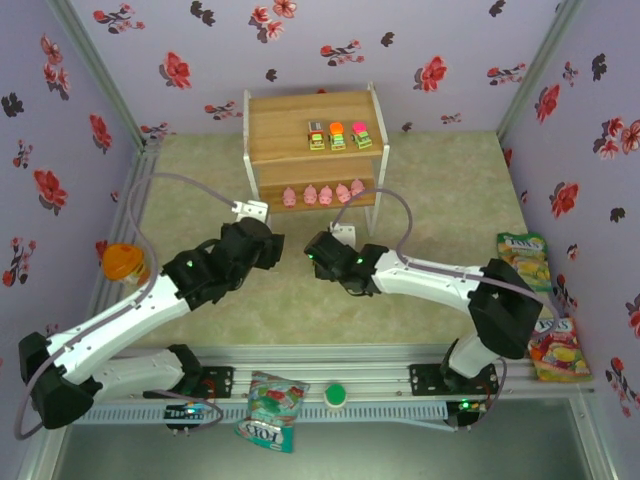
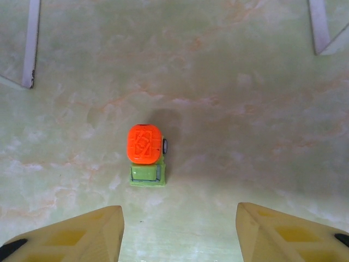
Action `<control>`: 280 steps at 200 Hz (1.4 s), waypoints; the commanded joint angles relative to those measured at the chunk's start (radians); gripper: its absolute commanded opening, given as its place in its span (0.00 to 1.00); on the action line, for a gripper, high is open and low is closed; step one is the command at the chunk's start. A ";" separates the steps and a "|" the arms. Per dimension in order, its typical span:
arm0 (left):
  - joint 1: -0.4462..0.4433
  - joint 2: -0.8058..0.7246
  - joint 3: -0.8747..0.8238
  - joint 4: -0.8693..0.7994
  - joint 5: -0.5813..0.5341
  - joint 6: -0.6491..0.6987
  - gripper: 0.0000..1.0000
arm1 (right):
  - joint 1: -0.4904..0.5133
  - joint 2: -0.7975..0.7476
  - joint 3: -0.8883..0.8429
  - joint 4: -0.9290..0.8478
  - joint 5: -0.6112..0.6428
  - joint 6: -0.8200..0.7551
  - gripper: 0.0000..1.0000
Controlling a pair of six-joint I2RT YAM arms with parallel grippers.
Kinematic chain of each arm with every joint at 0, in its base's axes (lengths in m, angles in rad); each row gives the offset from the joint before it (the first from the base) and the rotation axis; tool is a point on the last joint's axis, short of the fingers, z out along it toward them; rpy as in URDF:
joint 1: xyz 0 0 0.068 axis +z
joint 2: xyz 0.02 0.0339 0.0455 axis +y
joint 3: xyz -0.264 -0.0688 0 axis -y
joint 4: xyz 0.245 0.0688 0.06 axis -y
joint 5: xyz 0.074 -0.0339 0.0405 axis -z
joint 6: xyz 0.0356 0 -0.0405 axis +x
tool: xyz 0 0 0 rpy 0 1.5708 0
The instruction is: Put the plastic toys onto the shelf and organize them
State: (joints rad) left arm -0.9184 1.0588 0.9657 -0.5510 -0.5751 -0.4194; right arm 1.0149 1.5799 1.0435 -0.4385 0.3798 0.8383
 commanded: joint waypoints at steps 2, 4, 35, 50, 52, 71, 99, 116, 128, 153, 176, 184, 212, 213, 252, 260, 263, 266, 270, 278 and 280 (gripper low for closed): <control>0.007 -0.004 -0.051 0.046 -0.020 -0.037 0.77 | 0.009 0.049 0.053 0.022 -0.007 -0.009 0.59; 0.007 -0.002 -0.053 0.046 -0.018 -0.038 0.77 | 0.010 0.053 0.055 0.024 -0.007 -0.008 0.58; 0.021 0.016 -0.109 0.077 -0.018 -0.049 0.77 | 0.012 0.107 0.073 0.048 -0.010 -0.005 0.58; 0.036 0.019 -0.141 0.099 -0.017 -0.052 0.77 | 0.011 0.132 0.082 0.059 -0.009 -0.005 0.56; 0.038 0.019 -0.144 0.102 -0.017 -0.052 0.77 | 0.012 0.134 0.084 0.059 -0.010 -0.006 0.56; 0.063 0.026 -0.195 0.135 -0.016 -0.056 0.77 | 0.011 0.165 0.096 0.068 -0.014 -0.004 0.53; 0.088 0.023 -0.252 0.166 -0.010 -0.061 0.77 | 0.012 0.207 0.113 0.079 -0.018 -0.001 0.49; 0.101 0.010 -0.281 0.187 -0.009 -0.062 0.77 | 0.012 0.228 0.124 0.082 -0.021 -0.001 0.49; 0.114 0.001 -0.297 0.199 -0.008 -0.062 0.77 | 0.012 0.238 0.125 0.086 -0.022 -0.001 0.49; 0.144 -0.004 -0.327 0.221 0.019 -0.062 0.77 | 0.012 0.255 0.132 0.083 -0.016 -0.001 0.49; 0.165 0.005 -0.351 0.248 0.043 -0.064 0.77 | 0.012 0.274 0.140 0.081 -0.015 0.001 0.49; 0.172 0.008 -0.359 0.257 0.051 -0.066 0.77 | 0.012 0.282 0.144 0.080 -0.017 0.001 0.49; 0.193 0.025 -0.382 0.291 0.082 -0.073 0.78 | 0.010 0.311 0.163 0.078 -0.024 -0.001 0.49; 0.194 0.026 -0.381 0.292 0.083 -0.073 0.78 | 0.010 0.311 0.163 0.077 -0.025 -0.001 0.49; 0.215 0.036 -0.408 0.324 0.113 -0.082 0.78 | 0.002 0.328 0.167 0.081 -0.030 0.002 0.49; 0.219 0.037 -0.410 0.328 0.117 -0.086 0.78 | 0.000 0.332 0.167 0.080 -0.031 0.004 0.49; 0.219 0.038 -0.413 0.330 0.117 -0.087 0.77 | 0.000 0.334 0.167 0.080 -0.031 0.004 0.49; 0.219 0.038 -0.414 0.332 0.119 -0.088 0.78 | 0.000 0.336 0.168 0.080 -0.032 0.004 0.49; 0.220 0.038 -0.416 0.333 0.119 -0.089 0.78 | -0.001 0.337 0.168 0.080 -0.032 0.004 0.49; 0.222 0.039 -0.417 0.337 0.122 -0.091 0.78 | -0.002 0.342 0.170 0.081 -0.033 0.004 0.48; 0.221 0.039 -0.418 0.338 0.122 -0.092 0.78 | -0.002 0.343 0.170 0.080 -0.033 0.004 0.48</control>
State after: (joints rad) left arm -0.7071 1.0874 0.5659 -0.2523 -0.4702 -0.4850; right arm 1.0191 1.8977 1.1862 -0.3626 0.3542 0.8387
